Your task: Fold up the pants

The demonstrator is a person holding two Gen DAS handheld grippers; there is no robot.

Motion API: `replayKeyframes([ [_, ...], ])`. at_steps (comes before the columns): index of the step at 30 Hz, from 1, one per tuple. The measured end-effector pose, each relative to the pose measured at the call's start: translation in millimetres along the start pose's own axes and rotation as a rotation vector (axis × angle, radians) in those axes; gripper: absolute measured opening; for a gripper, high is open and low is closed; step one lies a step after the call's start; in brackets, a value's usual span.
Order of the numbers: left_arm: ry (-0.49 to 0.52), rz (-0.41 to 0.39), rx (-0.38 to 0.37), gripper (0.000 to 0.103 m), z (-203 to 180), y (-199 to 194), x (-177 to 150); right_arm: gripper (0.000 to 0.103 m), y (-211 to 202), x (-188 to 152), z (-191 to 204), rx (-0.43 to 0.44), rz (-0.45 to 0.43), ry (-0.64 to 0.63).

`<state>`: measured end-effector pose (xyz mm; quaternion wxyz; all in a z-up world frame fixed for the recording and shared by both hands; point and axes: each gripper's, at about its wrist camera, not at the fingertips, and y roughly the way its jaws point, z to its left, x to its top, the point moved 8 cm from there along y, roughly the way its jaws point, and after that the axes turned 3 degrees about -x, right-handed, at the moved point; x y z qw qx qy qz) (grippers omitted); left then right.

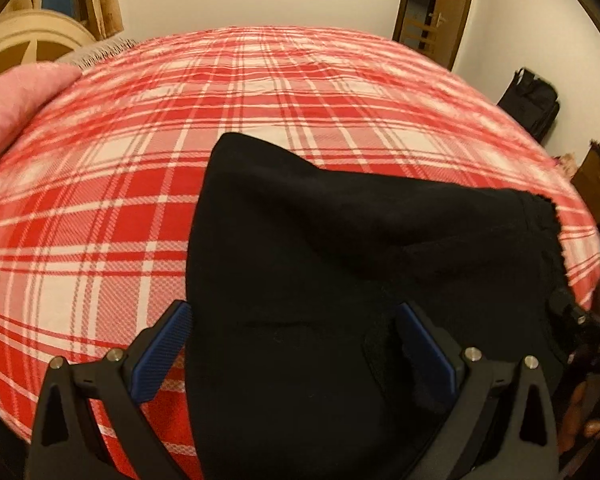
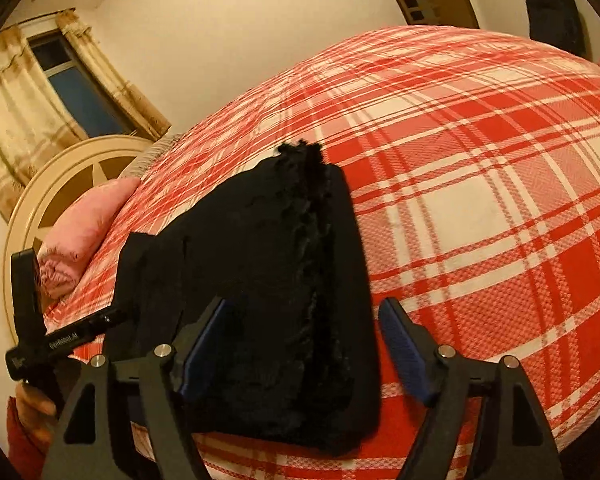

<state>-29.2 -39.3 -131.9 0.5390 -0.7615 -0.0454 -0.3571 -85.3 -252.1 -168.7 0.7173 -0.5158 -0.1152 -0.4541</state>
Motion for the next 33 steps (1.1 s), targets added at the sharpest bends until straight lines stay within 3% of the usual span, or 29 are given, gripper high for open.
replayKeyframes([
  [6,-0.09,0.018,-0.078,0.103,10.9,1.3,-9.2,0.078,5.3,-3.5,7.6,-0.049,-0.006,-0.097],
  [12,-0.035,0.03,-0.033,0.103,0.1,4.9,-10.9,0.078,-0.3,1.9,-10.4,-0.053,-0.028,-0.029],
  [19,-0.051,0.045,-0.013,0.103,-0.3,6.7,-9.5,0.078,6.8,-4.6,4.9,-0.045,0.021,-0.103],
  [21,-0.05,0.049,-0.013,0.103,0.4,6.9,-9.1,0.07,7.7,-7.3,11.7,-0.069,0.03,-0.156],
  [23,-0.05,0.051,-0.015,0.103,0.8,7.3,-9.0,0.055,6.5,-8.9,19.0,-0.067,0.028,-0.191],
  [26,-0.048,0.051,-0.011,0.102,0.1,7.6,-8.7,0.049,5.3,-10.3,27.7,-0.098,0.023,-0.251],
  [29,-0.043,0.047,-0.008,0.095,-1.1,4.8,-8.7,0.046,3.4,-11.0,29.5,-0.113,0.02,-0.267],
  [33,-0.017,0.031,-0.01,0.072,-6.0,-2.8,-6.2,0.046,2.6,-12.1,32.9,-0.14,0.012,-0.296],
])
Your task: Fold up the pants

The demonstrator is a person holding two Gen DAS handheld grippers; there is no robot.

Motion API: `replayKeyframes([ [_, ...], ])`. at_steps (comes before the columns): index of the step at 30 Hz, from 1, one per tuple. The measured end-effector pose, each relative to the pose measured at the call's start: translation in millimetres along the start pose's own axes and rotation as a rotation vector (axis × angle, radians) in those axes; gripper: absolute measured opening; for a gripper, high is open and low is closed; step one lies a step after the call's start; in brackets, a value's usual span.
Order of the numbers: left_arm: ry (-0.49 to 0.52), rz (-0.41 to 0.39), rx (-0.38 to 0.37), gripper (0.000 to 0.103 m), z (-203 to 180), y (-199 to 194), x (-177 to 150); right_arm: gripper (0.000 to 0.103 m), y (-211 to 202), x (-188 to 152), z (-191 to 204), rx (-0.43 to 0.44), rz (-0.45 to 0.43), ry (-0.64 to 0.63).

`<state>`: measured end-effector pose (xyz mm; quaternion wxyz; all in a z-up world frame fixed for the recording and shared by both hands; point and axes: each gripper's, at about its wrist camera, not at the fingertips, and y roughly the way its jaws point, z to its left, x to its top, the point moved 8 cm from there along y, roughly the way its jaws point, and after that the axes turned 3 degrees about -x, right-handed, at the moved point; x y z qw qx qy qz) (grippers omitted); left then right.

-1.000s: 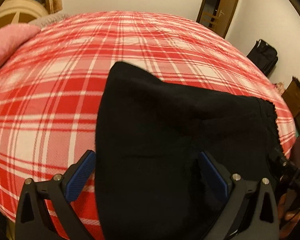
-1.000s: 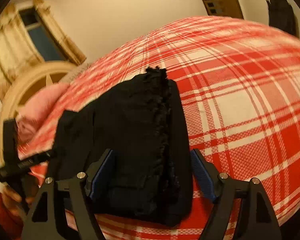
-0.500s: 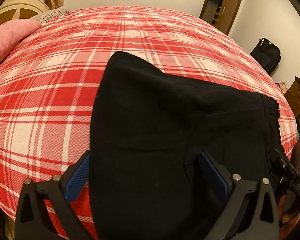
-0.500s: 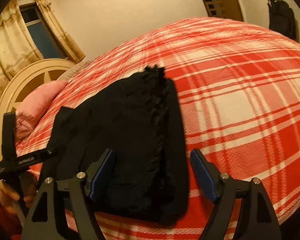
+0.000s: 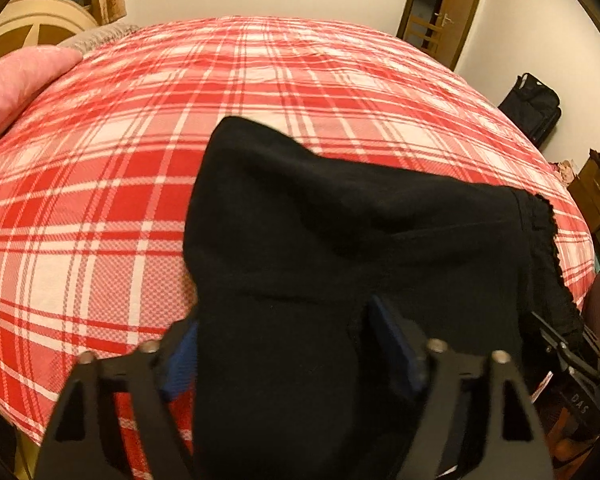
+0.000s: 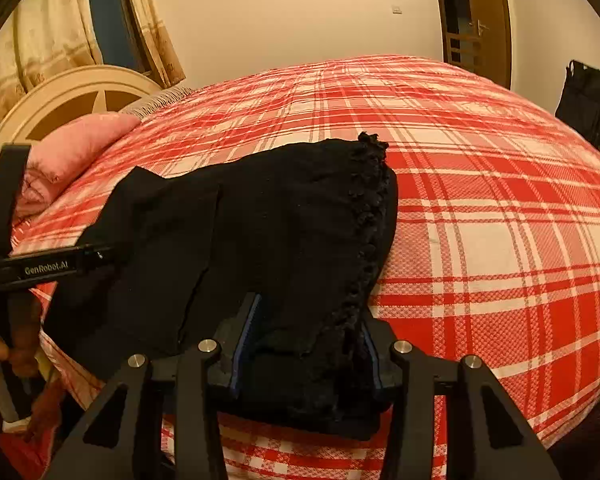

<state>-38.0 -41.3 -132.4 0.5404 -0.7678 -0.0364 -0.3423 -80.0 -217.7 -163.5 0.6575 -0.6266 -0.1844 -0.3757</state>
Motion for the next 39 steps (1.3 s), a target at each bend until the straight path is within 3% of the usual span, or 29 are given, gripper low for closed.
replayKeyframes([
  [2,0.008,-0.008,0.006,0.06,-1.1,-2.0,1.3,0.047,1.5,-0.1,-3.5,0.017,0.005,0.03],
  [3,0.009,-0.014,0.033,0.048,1.2,-2.7,2.1,0.048,1.7,-0.4,-4.8,0.028,0.006,0.047],
  [12,-0.087,-0.036,-0.078,0.045,19.6,-4.7,1.1,0.057,6.9,-1.7,-11.5,0.094,0.02,0.124],
  [14,-0.138,-0.036,-0.117,0.059,30.0,-4.0,-0.4,0.059,7.1,-1.0,-15.2,0.13,0.023,0.158],
  [18,-0.215,-0.047,-0.172,0.074,48.2,-9.6,-1.2,0.062,7.6,-1.1,-17.4,0.146,0.008,0.186],
  [20,-0.206,-0.051,-0.151,0.077,48.6,-8.9,-0.8,0.065,9.1,-1.8,-15.6,0.146,0.003,0.183],
  [23,-0.175,-0.049,-0.145,0.092,37.8,-3.3,0.7,0.079,11.4,-1.2,-7.5,0.143,0.005,0.14],
  [26,-0.11,-0.042,-0.099,0.094,25.9,2.6,-0.2,0.081,13.1,-1.4,-0.8,0.111,0.007,0.097],
  [29,-0.091,-0.044,-0.118,0.071,20.5,1.2,-0.1,0.08,12.2,-1.1,-1.4,0.11,0.008,0.103],
  [30,-0.092,-0.043,-0.125,0.06,19.9,0.5,0.7,0.077,11.1,-0.6,-2.7,0.112,0.008,0.112],
  [32,-0.114,-0.039,-0.137,0.044,24.4,-1.6,1.5,0.058,9.4,0.1,-8.4,0.087,0.015,0.126],
  [33,-0.139,-0.037,-0.149,0.035,28.6,-2.2,1.9,0.056,8.1,0.4,-10.1,0.102,0.022,0.131],
  [36,-0.184,-0.037,-0.189,0.028,32.1,-1.7,1.6,0.05,4.8,1.4,-8.5,0.115,0.033,0.123],
  [39,-0.148,-0.047,-0.17,0.024,26.3,-3.9,-0.2,0.048,5.2,0.1,-5.8,0.104,0.034,0.115],
])
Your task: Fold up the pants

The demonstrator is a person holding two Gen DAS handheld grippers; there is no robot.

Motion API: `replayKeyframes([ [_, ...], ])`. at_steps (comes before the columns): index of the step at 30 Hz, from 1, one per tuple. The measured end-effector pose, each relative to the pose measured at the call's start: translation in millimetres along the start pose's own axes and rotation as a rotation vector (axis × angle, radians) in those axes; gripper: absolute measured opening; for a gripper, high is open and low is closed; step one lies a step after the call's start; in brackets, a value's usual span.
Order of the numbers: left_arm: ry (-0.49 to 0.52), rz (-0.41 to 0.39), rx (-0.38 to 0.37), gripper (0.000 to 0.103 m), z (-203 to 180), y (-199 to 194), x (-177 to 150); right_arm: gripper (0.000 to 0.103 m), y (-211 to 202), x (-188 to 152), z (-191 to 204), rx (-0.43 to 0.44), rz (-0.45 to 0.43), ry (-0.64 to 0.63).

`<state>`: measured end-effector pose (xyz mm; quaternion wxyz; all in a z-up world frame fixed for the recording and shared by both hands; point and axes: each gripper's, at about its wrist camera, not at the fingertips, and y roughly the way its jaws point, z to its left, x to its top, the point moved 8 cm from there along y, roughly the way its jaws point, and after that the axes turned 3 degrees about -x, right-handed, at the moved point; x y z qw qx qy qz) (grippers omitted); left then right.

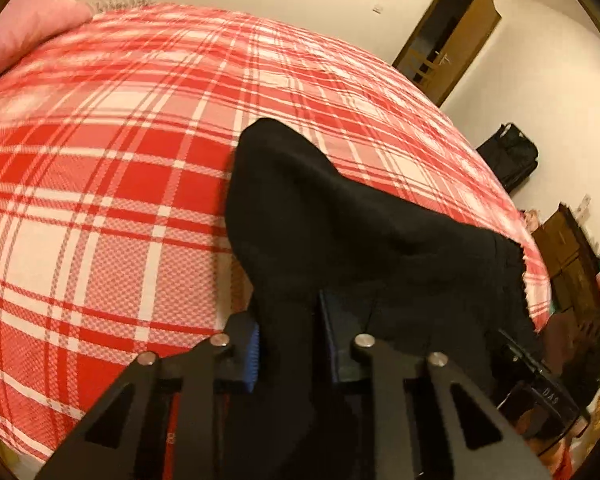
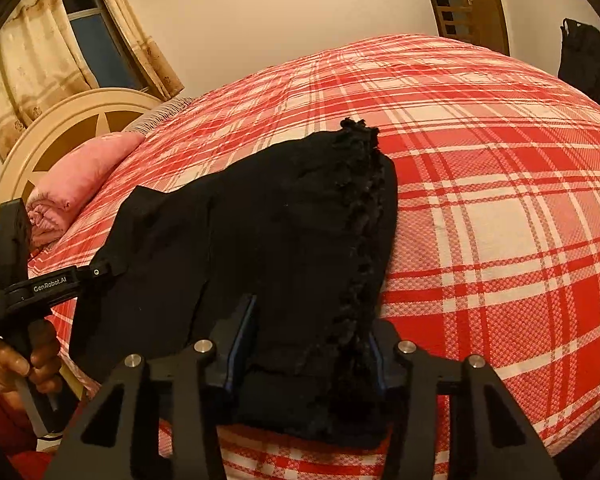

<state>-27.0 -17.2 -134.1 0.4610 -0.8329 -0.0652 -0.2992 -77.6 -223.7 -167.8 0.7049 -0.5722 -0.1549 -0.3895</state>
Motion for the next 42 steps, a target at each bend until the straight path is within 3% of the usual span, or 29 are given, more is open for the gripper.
replayKeyframes([
  [3,0.017,-0.008,0.014,0.022,-3.3,-0.3,0.2,0.046,0.1,-0.3,-0.1,0.002,0.005,-0.001],
  [5,0.002,-0.009,0.006,0.02,-2.5,-0.9,1.4,0.038,-1.1,2.5,6.1,-0.026,0.003,-0.043],
  [11,0.046,-0.056,-0.009,0.017,-16.5,-14.5,11.7,0.032,-29.9,22.4,37.0,-0.07,-0.084,-0.19],
  [15,0.037,-0.081,-0.022,0.01,-20.1,-23.4,19.2,0.032,-46.2,36.1,53.5,-0.033,-0.122,-0.213],
  [19,0.025,-0.12,-0.044,0.01,-17.4,-38.6,30.3,0.032,-56.1,54.4,77.5,0.041,-0.148,-0.241],
  [25,-0.021,-0.208,-0.002,0.009,13.1,-67.4,56.1,0.032,-51.1,82.4,136.8,0.131,-0.191,-0.372],
  [34,-0.099,-0.363,0.205,0.009,104.7,-126.3,106.6,0.032,4.8,126.8,265.3,0.305,-0.257,-0.56],
  [39,-0.124,-0.419,0.325,0.009,158.3,-138.7,136.2,0.032,64.6,145.1,325.8,0.331,-0.272,-0.641],
  [42,-0.139,-0.419,0.386,0.009,190.4,-128.6,144.9,0.032,122.2,145.5,342.3,0.314,-0.213,-0.676],
])
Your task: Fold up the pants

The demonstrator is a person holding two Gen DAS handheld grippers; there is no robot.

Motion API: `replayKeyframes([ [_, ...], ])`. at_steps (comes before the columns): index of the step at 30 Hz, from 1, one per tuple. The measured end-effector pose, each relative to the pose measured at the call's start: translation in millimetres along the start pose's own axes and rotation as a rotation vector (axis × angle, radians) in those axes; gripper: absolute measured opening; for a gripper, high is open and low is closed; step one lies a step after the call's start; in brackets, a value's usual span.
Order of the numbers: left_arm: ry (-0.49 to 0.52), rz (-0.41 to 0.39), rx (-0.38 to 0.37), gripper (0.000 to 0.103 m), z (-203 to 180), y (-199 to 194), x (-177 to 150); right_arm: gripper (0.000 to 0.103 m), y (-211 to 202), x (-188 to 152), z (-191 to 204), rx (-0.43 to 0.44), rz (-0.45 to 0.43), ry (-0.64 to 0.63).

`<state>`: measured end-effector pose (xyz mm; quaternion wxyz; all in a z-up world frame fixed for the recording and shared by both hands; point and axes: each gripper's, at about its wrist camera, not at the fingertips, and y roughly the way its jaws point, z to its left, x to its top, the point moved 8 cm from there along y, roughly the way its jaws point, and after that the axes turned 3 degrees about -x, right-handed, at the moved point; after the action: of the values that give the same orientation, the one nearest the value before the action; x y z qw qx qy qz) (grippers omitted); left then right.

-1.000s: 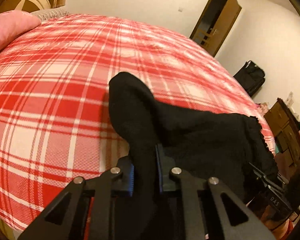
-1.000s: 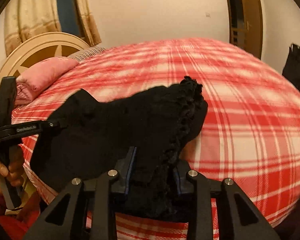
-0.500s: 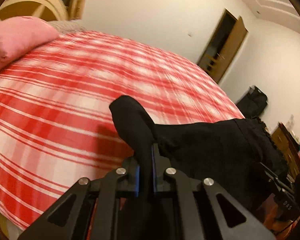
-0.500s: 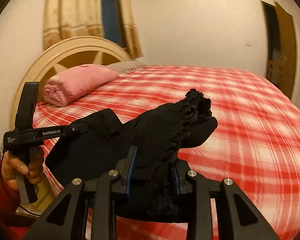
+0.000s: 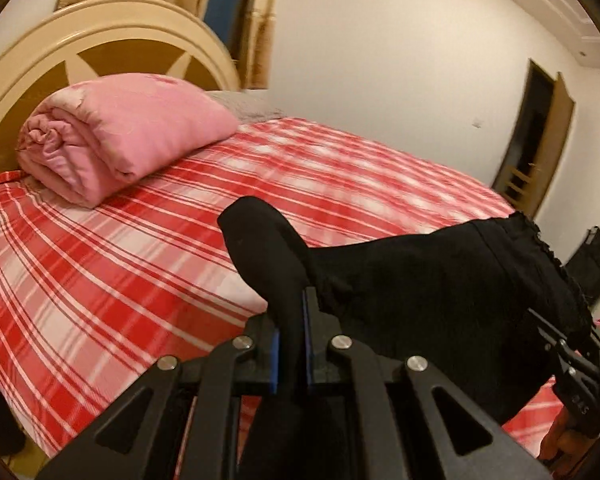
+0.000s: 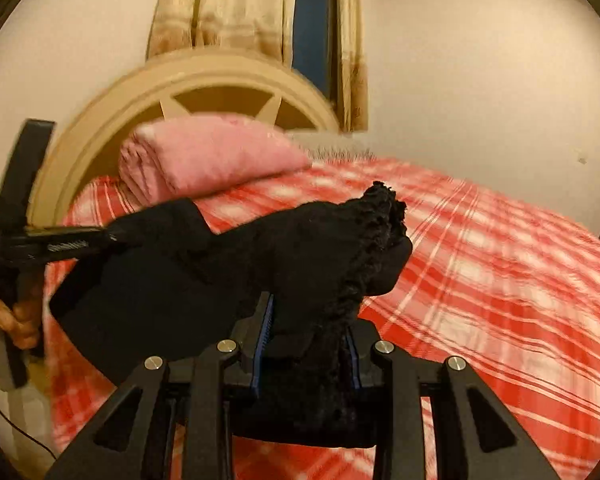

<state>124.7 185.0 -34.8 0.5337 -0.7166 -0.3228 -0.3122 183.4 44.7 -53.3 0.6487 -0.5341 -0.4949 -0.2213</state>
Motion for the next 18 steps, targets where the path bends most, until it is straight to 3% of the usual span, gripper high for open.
replayKeyframes([
  [3,-0.013,0.074,0.066,0.01,25.9,36.9,-14.6,0.039,62.2,-35.0,-11.0,-0.034,0.165,-0.015],
  [5,-0.054,0.161,0.106,0.015,45.3,61.7,-36.6,0.054,83.0,-57.6,-20.0,-0.032,0.262,0.014],
  [8,-0.107,0.194,0.133,0.037,65.8,69.0,-58.0,0.07,72.4,-53.6,-40.1,0.001,0.239,0.107],
  [10,-0.11,0.182,0.185,0.063,78.3,64.8,-62.3,0.07,65.9,-55.2,-43.7,0.021,0.245,0.105],
  [15,-0.125,0.12,0.254,0.062,102.1,33.4,-48.4,0.07,20.1,-46.8,-67.9,-0.041,0.152,0.186],
  [18,-0.082,0.069,0.284,0.062,96.2,21.8,-34.3,0.07,4.5,-35.1,-77.8,-0.107,0.089,0.222],
])
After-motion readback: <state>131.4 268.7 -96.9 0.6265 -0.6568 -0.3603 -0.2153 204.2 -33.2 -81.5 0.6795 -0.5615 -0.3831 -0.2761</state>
